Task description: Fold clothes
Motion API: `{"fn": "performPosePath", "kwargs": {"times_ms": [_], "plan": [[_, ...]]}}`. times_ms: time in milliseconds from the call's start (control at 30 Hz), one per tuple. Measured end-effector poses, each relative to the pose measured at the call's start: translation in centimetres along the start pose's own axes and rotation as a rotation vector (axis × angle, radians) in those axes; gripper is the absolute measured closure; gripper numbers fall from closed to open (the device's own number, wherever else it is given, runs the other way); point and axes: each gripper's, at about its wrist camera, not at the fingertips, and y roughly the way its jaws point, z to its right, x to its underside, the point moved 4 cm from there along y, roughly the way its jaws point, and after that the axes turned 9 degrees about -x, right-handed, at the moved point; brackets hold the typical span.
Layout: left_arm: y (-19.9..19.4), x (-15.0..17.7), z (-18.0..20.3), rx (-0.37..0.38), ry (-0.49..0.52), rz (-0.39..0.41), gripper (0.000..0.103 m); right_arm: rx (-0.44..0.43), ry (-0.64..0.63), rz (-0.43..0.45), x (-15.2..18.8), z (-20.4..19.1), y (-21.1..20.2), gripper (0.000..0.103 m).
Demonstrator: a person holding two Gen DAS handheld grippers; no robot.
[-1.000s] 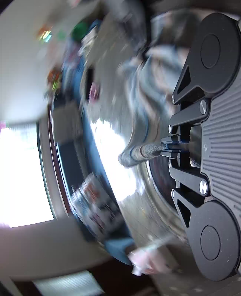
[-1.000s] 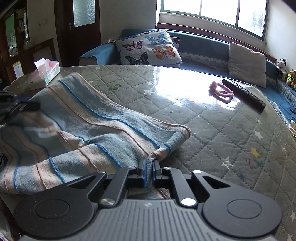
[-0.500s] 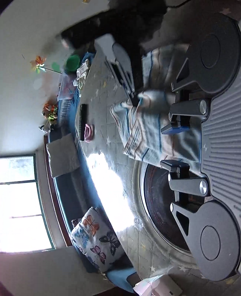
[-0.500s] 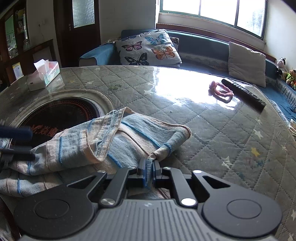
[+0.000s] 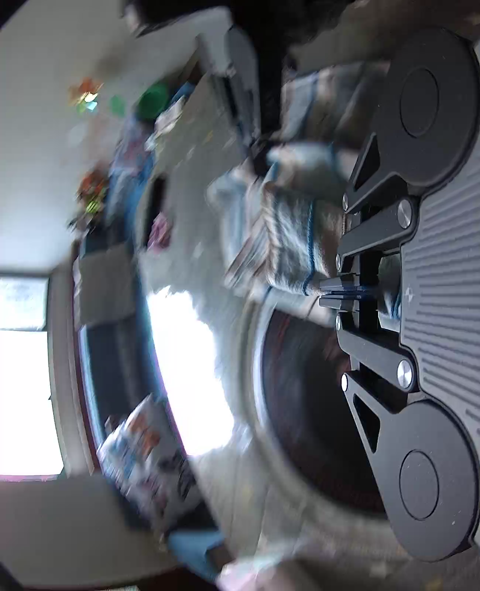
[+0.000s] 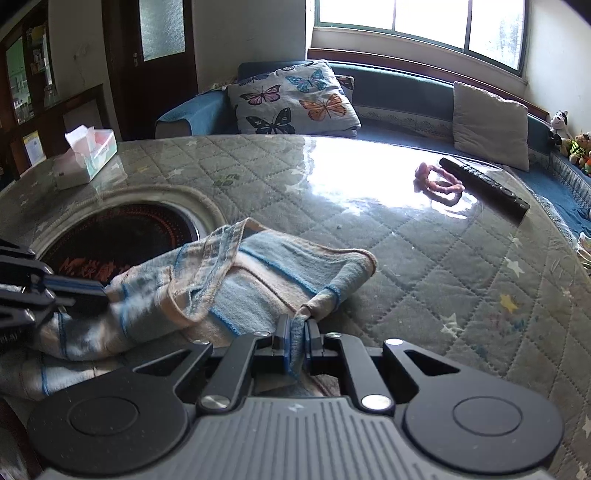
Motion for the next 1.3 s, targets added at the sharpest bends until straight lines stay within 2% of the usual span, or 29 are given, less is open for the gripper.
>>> {"fn": "performPosePath", "kwargs": {"times_ms": [100,200,300,367,500,667,700,800,933,1000,1100,1167,1200,1233,1300], "plan": [[-0.9,-1.4,-3.1,-0.104,-0.055,0.057,0.102,-0.008,0.019,0.017,-0.7,0.2,-0.1,0.095],[-1.5,-2.9,-6.7,-0.248,-0.103,0.114,0.102,-0.013,0.047,0.042,-1.3,0.5,-0.3,0.089],[-0.9,-3.2,-10.8,-0.406,-0.132,0.102,0.102,-0.014,0.080,0.061,-1.6,1.0,-0.6,0.081],[-0.6,-3.3,-13.6,-0.511,-0.152,0.094,0.102,-0.009,0.090,0.068,-1.6,1.3,-0.6,0.081],[1.0,-1.6,-17.2,-0.615,-0.143,0.015,0.102,-0.008,0.096,0.084,-1.8,1.7,-0.9,0.081],[2.9,1.8,-19.0,-0.749,-0.088,-0.089,0.102,-0.028,0.069,0.037,-1.3,1.2,0.6,0.080],[2.8,2.2,-19.3,-0.768,-0.086,-0.100,0.102,-0.034,0.062,0.025,-1.2,1.1,0.9,0.079],[2.5,3.4,-20.3,-0.813,-0.088,-0.130,0.102,-0.027,0.054,0.014,-0.8,1.0,1.0,0.067],[2.3,4.6,-21.0,-0.865,-0.092,-0.167,0.102,-0.017,0.045,0.000,-0.3,0.8,1.1,0.065],[2.7,5.0,-21.2,-0.895,-0.075,-0.187,0.102,-0.012,0.040,-0.007,0.0,0.7,1.2,0.059],[2.9,5.7,-21.6,-0.906,-0.069,-0.215,0.101,-0.008,0.038,-0.015,0.3,0.7,1.2,0.059],[3.1,6.0,-21.7,-0.899,-0.073,-0.229,0.098,-0.021,0.036,-0.023,0.7,0.6,0.7,0.064],[2.9,6.0,-21.6,-0.892,-0.078,-0.233,0.097,-0.027,0.034,-0.028,0.9,0.6,0.5,0.079],[2.6,5.9,-21.5,-0.879,-0.093,-0.232,0.096,-0.028,0.028,-0.044,1.0,0.4,0.3,0.089],[1.8,5.5,-21.0,-0.860,-0.115,-0.214,0.095,-0.007,0.002,-0.078,1.2,0.1,-0.3,0.090]]}}
